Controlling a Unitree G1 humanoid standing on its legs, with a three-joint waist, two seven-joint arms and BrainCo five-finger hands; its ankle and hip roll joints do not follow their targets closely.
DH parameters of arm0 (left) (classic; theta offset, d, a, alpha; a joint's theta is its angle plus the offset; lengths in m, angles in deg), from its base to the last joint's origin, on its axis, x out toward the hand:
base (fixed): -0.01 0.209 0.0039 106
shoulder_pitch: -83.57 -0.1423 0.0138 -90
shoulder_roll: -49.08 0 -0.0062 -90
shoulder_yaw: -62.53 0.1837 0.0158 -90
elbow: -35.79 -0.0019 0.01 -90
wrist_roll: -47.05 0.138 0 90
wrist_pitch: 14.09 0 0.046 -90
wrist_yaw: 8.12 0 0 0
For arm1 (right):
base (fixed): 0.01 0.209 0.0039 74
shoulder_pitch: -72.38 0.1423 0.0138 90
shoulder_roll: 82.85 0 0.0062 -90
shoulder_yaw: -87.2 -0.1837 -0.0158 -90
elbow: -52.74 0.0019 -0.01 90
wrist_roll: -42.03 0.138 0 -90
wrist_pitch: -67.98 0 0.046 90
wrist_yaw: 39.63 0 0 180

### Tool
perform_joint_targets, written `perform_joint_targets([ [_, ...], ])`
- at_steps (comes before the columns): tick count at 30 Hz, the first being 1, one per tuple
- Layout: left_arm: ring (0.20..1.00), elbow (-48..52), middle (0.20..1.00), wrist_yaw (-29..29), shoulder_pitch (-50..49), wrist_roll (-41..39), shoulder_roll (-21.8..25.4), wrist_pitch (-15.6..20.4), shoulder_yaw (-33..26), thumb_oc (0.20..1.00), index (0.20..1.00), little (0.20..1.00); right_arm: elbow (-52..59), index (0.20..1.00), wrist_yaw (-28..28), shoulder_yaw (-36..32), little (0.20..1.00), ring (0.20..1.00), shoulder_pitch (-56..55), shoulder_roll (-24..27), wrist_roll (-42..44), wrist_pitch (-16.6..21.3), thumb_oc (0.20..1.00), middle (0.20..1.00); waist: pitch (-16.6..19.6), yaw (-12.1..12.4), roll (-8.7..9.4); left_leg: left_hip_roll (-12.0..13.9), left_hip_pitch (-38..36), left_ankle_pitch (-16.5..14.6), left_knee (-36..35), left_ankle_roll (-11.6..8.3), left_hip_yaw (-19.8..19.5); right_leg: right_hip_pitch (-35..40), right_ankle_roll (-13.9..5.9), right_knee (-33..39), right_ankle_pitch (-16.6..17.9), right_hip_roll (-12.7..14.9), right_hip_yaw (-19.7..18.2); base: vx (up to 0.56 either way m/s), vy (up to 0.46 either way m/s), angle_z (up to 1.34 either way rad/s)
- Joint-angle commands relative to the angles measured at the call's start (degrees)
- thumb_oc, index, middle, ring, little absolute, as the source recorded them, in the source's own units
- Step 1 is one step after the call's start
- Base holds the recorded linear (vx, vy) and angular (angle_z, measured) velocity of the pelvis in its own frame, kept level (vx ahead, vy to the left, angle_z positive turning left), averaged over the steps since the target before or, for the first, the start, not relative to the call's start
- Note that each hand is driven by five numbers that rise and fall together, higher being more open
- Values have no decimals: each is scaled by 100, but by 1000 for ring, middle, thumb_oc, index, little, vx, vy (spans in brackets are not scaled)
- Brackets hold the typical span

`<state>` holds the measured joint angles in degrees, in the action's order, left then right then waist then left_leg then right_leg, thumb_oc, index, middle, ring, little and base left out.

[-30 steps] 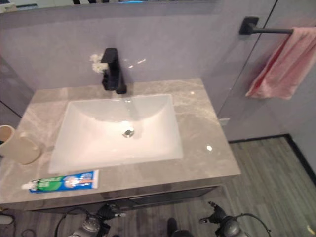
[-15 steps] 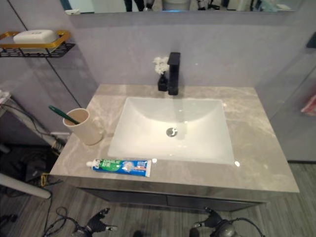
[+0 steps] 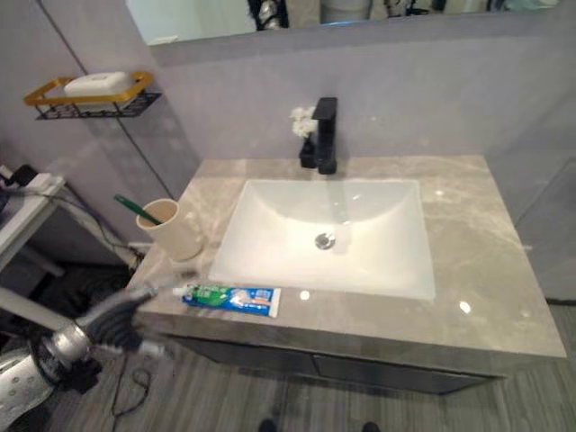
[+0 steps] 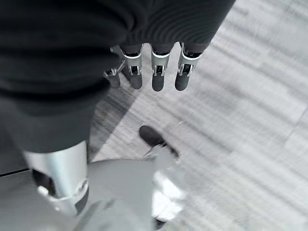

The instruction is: Put brush and paste in cup on sink, flatten towel.

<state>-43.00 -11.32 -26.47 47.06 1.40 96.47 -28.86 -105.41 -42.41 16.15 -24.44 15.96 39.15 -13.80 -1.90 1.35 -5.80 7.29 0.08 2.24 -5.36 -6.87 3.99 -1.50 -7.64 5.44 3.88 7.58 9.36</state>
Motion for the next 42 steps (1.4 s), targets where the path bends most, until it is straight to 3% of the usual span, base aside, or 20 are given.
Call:
perform_joint_targets([
  [1,1000,-21,1000,393,223,-77,81,0,-63,1000,1000,1000,4,1000,-67,34,1000,1000,430,-67,145,-64,1000,1000,-126,-46,438,-201,-131,-171,36,53,165,145,-57,-94,183,123,-313,15,5,-43],
  [12,1000,-961,1000,590,699,256,-365,-118,104,1000,1000,1000,86,1000,-152,12,1000,1000,404,-76,120,-96,1000,1000,-204,-197,514,-191,-117,-261,36,80,430,-64,-91,-44,255,130,-627,35,24,-15],
  [35,1000,-1363,1000,502,755,585,-635,-125,562,1000,1000,1000,323,1000,-128,79,1000,1000,326,-48,105,-1,1000,1000,-169,-358,650,-43,-393,-393,36,46,673,-3,-88,-44,185,17,-820,18,0,-6],
  [36,940,-1345,940,505,745,623,-638,-132,566,940,940,940,351,1000,-124,73,1000,1000,307,-47,111,12,1000,1000,-161,-370,652,-41,-412,-402,36,43,688,3,-88,-44,174,6,-822,7,-6,-15],
  [37,821,-1373,821,491,737,659,-639,-115,604,821,821,821,400,1000,-130,70,1000,1000,273,-38,109,23,1000,1000,-157,-385,660,-32,-425,-408,36,38,702,8,-88,-44,167,0,-838,7,-5,-13],
  [38,805,-1374,805,491,737,659,-639,-115,605,805,805,805,401,1000,-130,70,1000,1000,272,-38,109,23,1000,1000,-157,-384,660,-32,-426,-409,36,38,702,8,-88,-44,167,0,-839,1,-9,-9],
  [40,680,-1389,680,482,744,702,-627,-93,668,680,680,680,378,1000,-122,75,1000,1000,266,-31,91,26,1000,1000,-153,-393,661,-25,-433,-410,36,35,710,14,-87,-44,164,-8,-842,0,0,0],
  [42,627,-1421,627,473,761,784,-587,-74,727,627,627,627,347,1000,-112,68,1000,1000,261,-25,89,42,1000,1000,-148,-401,663,-10,-446,-414,36,31,716,21,-89,-44,160,-10,-841,0,0,0],
])
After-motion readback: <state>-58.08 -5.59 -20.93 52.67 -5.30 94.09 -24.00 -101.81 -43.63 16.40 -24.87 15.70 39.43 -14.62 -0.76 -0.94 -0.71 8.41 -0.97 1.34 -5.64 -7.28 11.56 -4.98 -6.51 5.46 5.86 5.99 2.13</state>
